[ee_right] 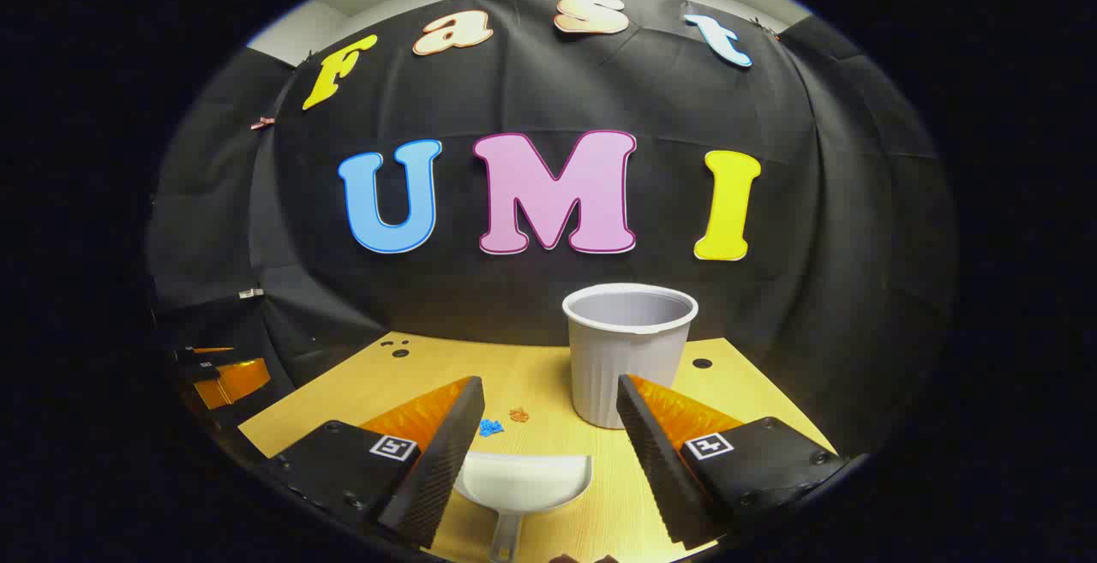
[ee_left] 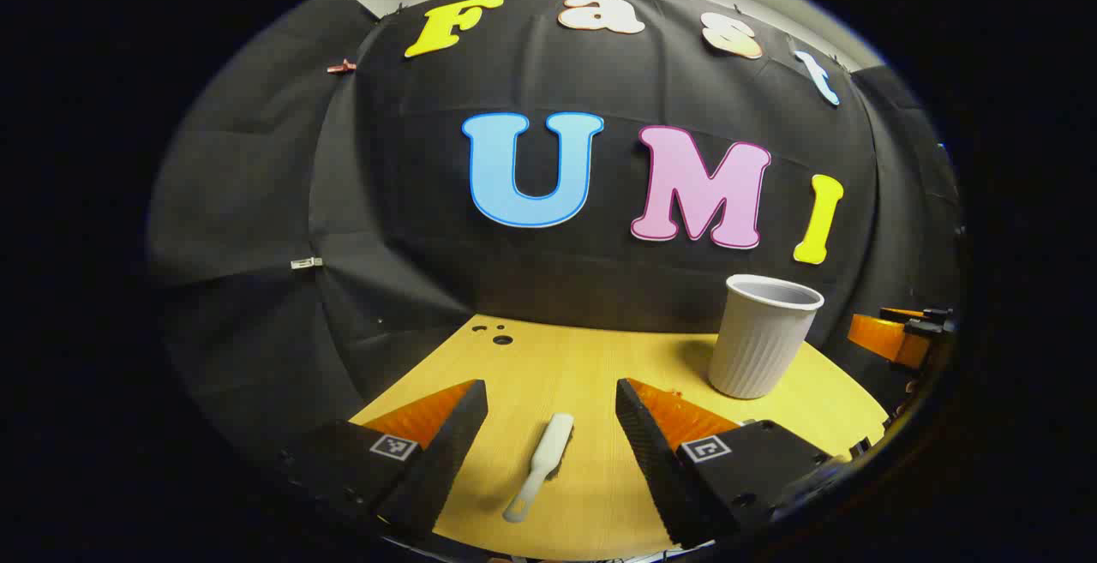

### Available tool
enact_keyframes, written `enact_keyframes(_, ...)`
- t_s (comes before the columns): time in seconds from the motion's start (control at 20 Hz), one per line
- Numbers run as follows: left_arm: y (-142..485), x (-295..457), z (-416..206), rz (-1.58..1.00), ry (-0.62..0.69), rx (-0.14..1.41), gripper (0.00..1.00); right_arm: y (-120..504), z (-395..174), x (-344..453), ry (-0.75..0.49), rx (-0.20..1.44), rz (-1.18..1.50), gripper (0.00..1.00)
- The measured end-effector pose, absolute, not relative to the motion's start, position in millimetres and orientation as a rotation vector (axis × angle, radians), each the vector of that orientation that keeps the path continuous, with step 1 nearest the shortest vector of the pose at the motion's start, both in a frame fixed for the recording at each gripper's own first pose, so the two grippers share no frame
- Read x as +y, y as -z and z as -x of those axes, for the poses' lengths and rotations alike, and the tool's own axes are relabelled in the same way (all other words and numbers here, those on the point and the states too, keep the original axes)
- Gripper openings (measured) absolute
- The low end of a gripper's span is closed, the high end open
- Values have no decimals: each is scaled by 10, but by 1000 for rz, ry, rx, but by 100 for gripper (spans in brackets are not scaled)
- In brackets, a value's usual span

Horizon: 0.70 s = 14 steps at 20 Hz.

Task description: Pick up the small broom and dustpan from the desktop, sweep the trash into the dustpan with the broom, and then empty the trash into the garbage bin.

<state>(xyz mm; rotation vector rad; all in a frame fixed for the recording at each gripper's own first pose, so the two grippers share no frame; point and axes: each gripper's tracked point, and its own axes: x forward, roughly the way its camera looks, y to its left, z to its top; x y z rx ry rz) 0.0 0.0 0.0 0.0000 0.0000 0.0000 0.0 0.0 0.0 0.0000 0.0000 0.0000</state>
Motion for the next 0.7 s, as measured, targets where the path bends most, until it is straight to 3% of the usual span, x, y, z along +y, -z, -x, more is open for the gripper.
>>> enact_keyframes(0.7, 320, 237, -99, -18, 19, 92, 96, 348, 88, 224, -26, 102, 1, 97)
